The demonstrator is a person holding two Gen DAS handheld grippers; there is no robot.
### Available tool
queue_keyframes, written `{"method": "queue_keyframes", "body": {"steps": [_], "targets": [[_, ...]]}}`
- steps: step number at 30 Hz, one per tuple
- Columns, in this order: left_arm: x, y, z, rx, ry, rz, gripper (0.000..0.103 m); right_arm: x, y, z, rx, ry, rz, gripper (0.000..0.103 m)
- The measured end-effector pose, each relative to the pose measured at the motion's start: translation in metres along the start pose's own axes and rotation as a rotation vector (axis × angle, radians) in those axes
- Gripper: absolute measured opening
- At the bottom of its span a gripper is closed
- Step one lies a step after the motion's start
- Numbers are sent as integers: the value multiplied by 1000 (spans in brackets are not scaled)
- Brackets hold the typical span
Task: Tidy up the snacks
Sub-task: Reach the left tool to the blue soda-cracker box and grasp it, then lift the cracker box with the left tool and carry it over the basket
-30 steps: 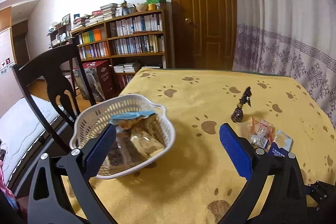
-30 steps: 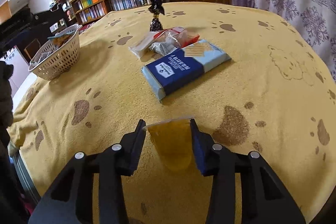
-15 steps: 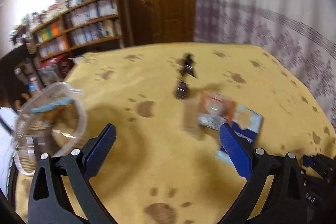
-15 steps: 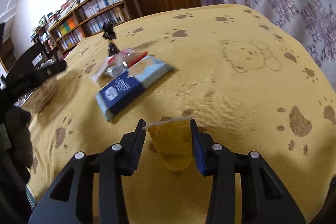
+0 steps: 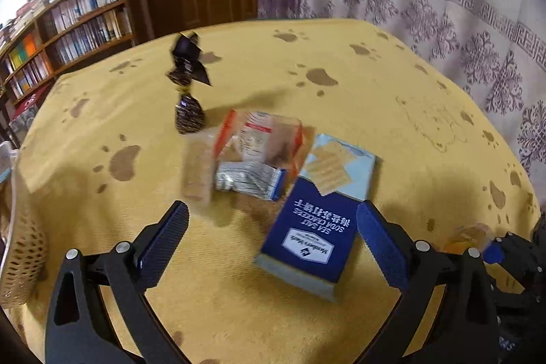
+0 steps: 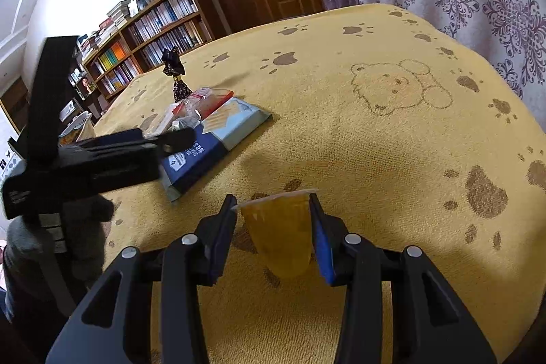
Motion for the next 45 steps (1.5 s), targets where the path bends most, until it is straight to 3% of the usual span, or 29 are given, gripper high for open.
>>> {"method": "queue_keyframes", "body": {"steps": [10,15,21,23,29,45], "targets": [[12,14,-3,39,-12,11,100,-1,-2,2,-6,4,-6,42],[15,19,-4,42,-24,43,95,-1,-3,2,-7,3,-5,42],[21,27,-2,55,-45,59,79,-1,-3,3,-8,3,-6,42],[18,28,-1,62,-31,61,66,-1,-3,3,-8,3,-6,42],[13,22,1,30,-36,85,55,0,-4,2,-9,4,-6,42],[-15,7,12,7,-13,56,51,0,-2,1,-11,11,-6,42]]}}
Point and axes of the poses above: each gripper's, at about its wrist camera, not at the fingertips, and x roughly the way its jaws point, y to its right, z to its underside, the point moved 2 cm from there along x, roughly the way its jaws point, and after that the axes turned 15 degrees about -z, right-handed, at the moved point
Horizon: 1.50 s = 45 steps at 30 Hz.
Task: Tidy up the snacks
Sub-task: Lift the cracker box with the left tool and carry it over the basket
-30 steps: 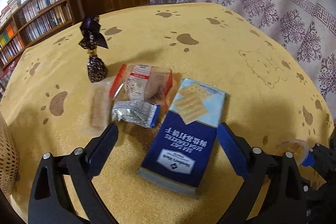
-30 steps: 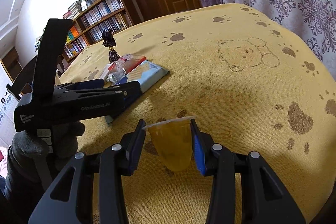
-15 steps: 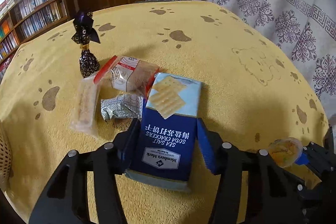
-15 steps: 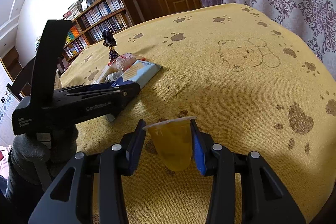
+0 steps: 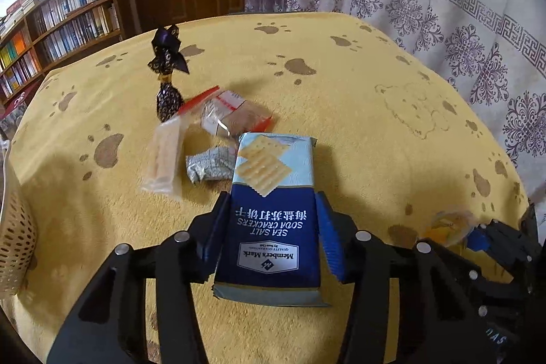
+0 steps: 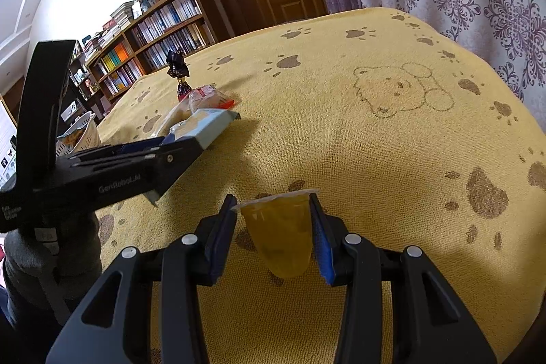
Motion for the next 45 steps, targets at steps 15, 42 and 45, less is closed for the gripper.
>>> {"method": "queue_keyframes", "body": {"steps": [15,42,45], "targets": [[13,0,5,-4,-23,-9,53,-1,0,-1,-1,1,0,42],[-41,-58,-1,-104,90,-152,51,-2,1,1,3,7,24,42],[-49,-81,-2,-144,104,-189,51,-2,1,1,3,6,29,42]]}}
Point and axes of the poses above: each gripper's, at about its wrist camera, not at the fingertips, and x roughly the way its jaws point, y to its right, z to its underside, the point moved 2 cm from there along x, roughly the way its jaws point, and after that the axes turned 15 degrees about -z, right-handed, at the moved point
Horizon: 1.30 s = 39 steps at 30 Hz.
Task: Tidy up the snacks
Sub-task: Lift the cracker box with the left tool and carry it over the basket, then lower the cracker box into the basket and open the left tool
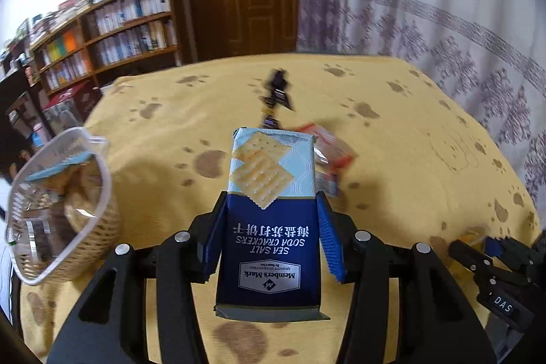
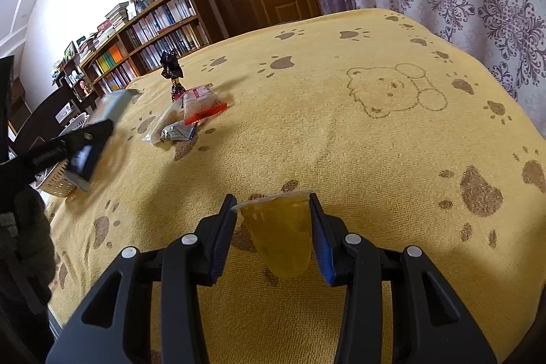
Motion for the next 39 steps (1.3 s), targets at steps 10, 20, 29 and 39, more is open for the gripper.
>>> {"method": "queue_keyframes", "body": {"steps": [10,20,29,39], "targets": [[-4,-90,-8,-138,25,-157,51,1,-1,0,-1,-4,19,42],[-3,-161,-7,-243,32,-268,51,3,-1,1,-3,-12,42,42],[9,-204,4,-315,16,-355,51,5,-1,0,-3,-17,64,42],[3,-228,8,-381,65,-401,87,4,-3,-2,7,-18,83,42]]}}
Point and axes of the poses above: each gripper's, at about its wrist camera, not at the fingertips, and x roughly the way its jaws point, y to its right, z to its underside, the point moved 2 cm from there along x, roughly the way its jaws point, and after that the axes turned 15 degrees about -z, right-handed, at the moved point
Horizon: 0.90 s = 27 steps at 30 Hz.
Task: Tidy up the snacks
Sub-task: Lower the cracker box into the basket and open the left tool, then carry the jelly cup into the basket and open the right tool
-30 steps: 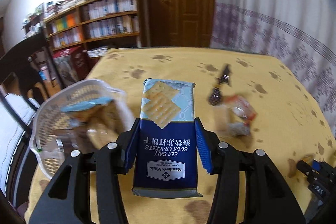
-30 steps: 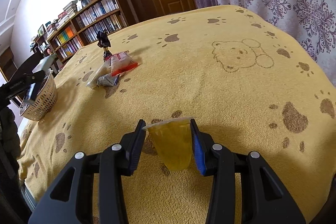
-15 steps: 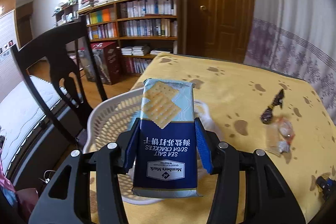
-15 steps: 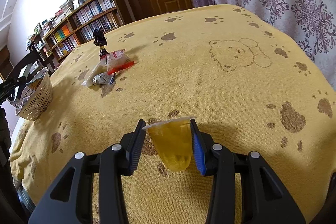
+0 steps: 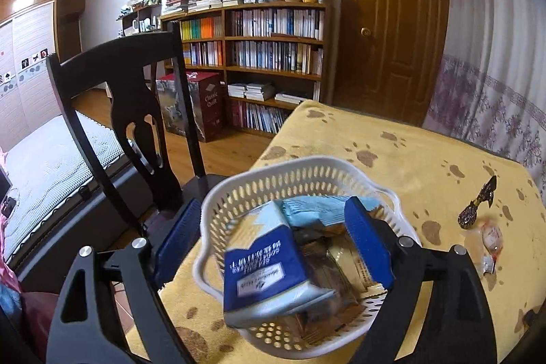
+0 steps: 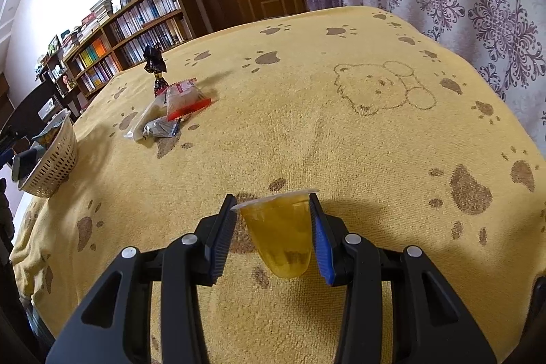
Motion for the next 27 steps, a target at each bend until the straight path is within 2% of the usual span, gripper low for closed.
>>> {"method": "queue_keyframes", "body": {"steps": [6,12,18,27], "targets": [[4,-17,-2,-41,0,-28,87,-3,-21,-9,-12,6,-53,42],[1,-32,0,-60,21,-63,96,4,-59,-27,-56,11,-131,42],[4,-40,5,-84,6,-97,97,23,-116,-39,-131,-6,-223,42],[7,-57,1,-129,-1,-88,98,58,-217,-55,-252,-37,-379,42]]}}
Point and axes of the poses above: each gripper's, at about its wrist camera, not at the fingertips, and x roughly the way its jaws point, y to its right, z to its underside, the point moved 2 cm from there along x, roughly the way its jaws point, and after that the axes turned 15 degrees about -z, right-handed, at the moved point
